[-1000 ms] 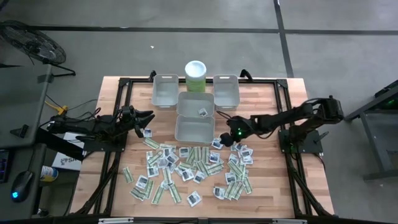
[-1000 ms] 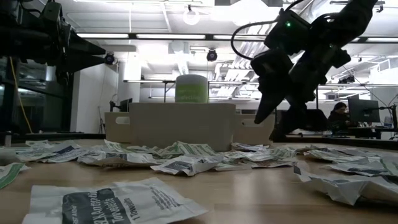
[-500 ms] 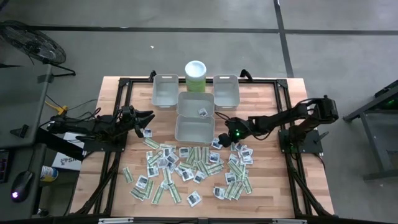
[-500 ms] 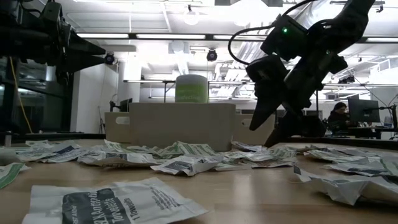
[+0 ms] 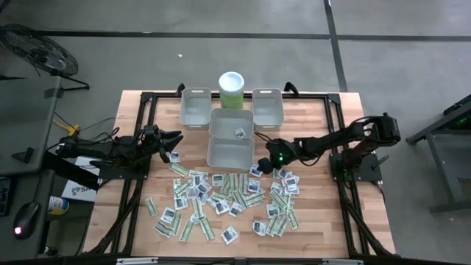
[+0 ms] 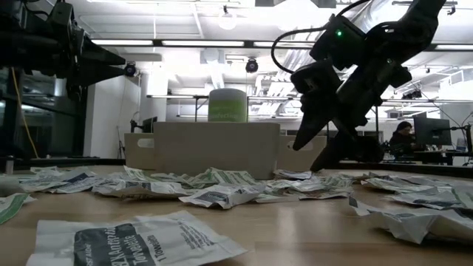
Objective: Pick & Place First Aid Supplies
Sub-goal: Put the alcohol pad into the top center bin
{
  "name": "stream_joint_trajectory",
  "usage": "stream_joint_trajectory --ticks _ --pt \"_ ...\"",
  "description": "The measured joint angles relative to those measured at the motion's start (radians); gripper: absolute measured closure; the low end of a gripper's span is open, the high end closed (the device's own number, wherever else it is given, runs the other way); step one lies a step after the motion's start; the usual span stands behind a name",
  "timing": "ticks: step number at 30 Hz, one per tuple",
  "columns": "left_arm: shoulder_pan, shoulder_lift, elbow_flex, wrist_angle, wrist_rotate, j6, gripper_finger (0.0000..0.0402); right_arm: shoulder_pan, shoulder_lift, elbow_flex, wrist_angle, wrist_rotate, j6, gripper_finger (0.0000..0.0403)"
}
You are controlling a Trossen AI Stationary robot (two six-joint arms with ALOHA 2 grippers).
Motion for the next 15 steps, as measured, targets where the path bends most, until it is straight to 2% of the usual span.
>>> stream_joint_trajectory --ticks 15 --pt "0.000 0.000 0.000 0.000 0.000 0.000 0.0270 0.012 0.000 0.000 -0.016 0.040 -0.002 0.0183"
